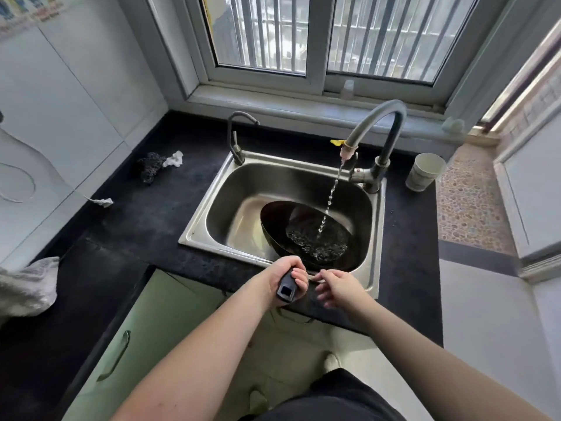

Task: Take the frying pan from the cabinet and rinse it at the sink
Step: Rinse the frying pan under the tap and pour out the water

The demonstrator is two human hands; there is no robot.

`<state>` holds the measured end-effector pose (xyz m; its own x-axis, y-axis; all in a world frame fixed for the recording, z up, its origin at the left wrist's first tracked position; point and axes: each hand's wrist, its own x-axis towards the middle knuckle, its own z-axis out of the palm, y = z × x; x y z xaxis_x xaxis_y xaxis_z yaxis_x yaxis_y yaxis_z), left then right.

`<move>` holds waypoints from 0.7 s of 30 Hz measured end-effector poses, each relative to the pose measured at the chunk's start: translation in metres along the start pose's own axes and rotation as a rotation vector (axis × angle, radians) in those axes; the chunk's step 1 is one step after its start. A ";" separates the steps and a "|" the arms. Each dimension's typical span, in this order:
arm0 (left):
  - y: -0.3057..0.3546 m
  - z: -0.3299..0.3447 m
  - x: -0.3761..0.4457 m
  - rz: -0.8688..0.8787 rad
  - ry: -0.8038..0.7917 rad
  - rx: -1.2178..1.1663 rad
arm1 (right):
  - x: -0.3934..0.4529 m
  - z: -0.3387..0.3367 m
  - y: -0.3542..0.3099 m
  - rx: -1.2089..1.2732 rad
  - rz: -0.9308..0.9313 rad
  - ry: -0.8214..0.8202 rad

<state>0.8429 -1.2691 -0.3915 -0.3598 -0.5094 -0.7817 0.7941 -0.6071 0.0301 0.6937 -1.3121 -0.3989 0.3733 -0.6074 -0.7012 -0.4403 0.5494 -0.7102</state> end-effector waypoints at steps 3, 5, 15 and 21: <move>0.002 0.000 -0.004 0.033 0.008 0.013 | -0.005 0.013 -0.002 0.050 0.033 0.019; 0.002 -0.007 -0.005 0.026 0.010 0.034 | -0.004 0.025 -0.005 0.081 0.058 0.025; -0.010 -0.030 -0.028 0.026 0.042 0.025 | -0.003 0.056 -0.011 0.294 0.293 -0.060; -0.011 -0.028 -0.030 0.063 0.114 0.050 | 0.007 0.061 -0.020 0.534 0.389 -0.146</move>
<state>0.8590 -1.2304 -0.3857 -0.2496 -0.4770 -0.8427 0.7872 -0.6067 0.1103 0.7551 -1.2924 -0.3938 0.3921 -0.2451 -0.8867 -0.1149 0.9433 -0.3115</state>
